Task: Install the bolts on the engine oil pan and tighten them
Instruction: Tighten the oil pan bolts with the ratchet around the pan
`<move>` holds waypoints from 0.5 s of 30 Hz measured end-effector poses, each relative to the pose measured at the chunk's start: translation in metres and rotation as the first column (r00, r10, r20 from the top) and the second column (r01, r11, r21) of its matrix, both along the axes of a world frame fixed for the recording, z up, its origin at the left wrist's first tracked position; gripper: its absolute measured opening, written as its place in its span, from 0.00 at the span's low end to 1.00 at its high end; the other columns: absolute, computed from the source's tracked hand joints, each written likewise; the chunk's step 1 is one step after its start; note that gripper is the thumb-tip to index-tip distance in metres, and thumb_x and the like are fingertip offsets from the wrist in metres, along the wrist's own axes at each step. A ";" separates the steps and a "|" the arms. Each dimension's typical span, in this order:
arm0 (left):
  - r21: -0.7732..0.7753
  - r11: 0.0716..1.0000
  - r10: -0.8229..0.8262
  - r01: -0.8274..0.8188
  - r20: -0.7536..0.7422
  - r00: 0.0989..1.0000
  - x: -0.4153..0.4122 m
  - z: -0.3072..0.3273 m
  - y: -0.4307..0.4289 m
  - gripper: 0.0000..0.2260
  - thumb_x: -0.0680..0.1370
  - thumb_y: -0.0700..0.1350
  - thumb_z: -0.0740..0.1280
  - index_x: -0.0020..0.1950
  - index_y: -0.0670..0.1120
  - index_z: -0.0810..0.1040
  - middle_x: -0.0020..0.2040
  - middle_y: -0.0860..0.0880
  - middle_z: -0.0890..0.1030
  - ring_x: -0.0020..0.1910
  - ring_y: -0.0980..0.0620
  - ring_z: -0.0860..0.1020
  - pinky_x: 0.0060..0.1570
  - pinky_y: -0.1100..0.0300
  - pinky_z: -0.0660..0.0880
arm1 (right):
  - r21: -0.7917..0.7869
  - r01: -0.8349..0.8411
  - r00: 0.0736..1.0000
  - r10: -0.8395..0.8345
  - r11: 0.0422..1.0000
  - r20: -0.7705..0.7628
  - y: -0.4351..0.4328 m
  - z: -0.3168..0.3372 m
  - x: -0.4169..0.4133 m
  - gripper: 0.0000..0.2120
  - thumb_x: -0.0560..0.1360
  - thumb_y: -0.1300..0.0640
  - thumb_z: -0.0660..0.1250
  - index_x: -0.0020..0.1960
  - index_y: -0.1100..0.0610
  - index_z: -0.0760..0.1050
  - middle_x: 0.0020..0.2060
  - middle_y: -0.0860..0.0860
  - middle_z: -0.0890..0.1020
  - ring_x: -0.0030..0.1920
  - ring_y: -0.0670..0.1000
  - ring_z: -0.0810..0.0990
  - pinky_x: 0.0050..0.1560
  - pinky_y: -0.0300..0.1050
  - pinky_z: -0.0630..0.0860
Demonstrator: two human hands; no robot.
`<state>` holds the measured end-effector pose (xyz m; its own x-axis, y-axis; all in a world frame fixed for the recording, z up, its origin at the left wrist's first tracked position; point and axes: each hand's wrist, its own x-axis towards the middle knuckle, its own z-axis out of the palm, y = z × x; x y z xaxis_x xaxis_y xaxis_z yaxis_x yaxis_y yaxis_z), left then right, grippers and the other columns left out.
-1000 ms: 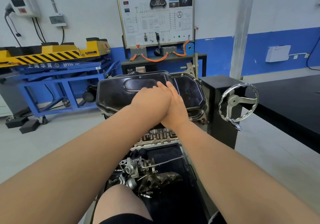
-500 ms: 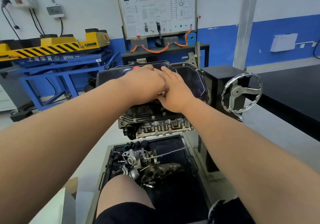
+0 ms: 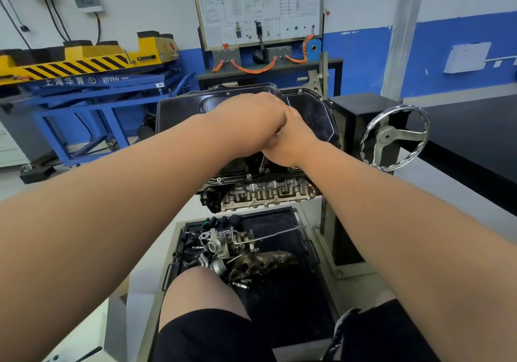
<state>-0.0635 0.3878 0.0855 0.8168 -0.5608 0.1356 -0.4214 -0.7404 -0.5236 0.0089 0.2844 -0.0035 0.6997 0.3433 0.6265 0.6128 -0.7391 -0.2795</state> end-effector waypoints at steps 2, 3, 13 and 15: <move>-0.015 1.000 -0.012 0.012 0.004 1.000 0.000 0.000 0.000 0.10 0.79 0.45 0.61 0.56 0.45 0.79 0.41 0.51 0.67 0.44 0.48 0.70 0.43 0.56 0.68 | 0.010 0.004 1.000 -0.004 1.000 0.004 0.001 0.000 -0.002 0.36 0.75 0.54 0.64 0.77 0.56 0.52 0.75 0.53 0.60 0.70 0.46 0.49 0.72 0.51 0.51; -0.017 1.000 -0.018 0.018 0.003 1.000 -0.001 -0.001 0.001 0.10 0.79 0.45 0.61 0.56 0.45 0.79 0.41 0.51 0.67 0.43 0.48 0.70 0.42 0.56 0.68 | 0.004 0.006 1.000 -0.006 1.000 0.009 0.001 -0.001 -0.002 0.36 0.75 0.54 0.64 0.78 0.57 0.51 0.75 0.53 0.59 0.69 0.44 0.47 0.72 0.51 0.50; -0.058 0.996 -0.061 0.061 -0.008 0.998 -0.001 -0.011 0.009 0.10 0.77 0.46 0.64 0.55 0.46 0.79 0.50 0.44 0.79 0.44 0.47 0.71 0.42 0.55 0.67 | 0.009 0.001 0.999 0.000 1.000 -0.038 0.001 -0.007 -0.009 0.39 0.75 0.55 0.66 0.78 0.55 0.47 0.77 0.49 0.52 0.72 0.43 0.48 0.73 0.48 0.47; -0.061 0.995 -0.073 0.073 -0.003 0.997 -0.001 -0.012 0.011 0.09 0.77 0.46 0.64 0.55 0.46 0.79 0.47 0.45 0.77 0.43 0.48 0.69 0.42 0.55 0.66 | 0.052 -0.019 0.998 0.022 0.998 -0.062 0.001 -0.007 -0.013 0.40 0.74 0.56 0.67 0.78 0.56 0.47 0.76 0.51 0.55 0.73 0.47 0.50 0.72 0.48 0.49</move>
<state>-0.0644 0.3986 0.0735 0.7746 -0.6099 0.1674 -0.4782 -0.7380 -0.4761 -0.0041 0.2851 -0.0109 0.7313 0.3261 0.5991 0.6076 -0.7105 -0.3550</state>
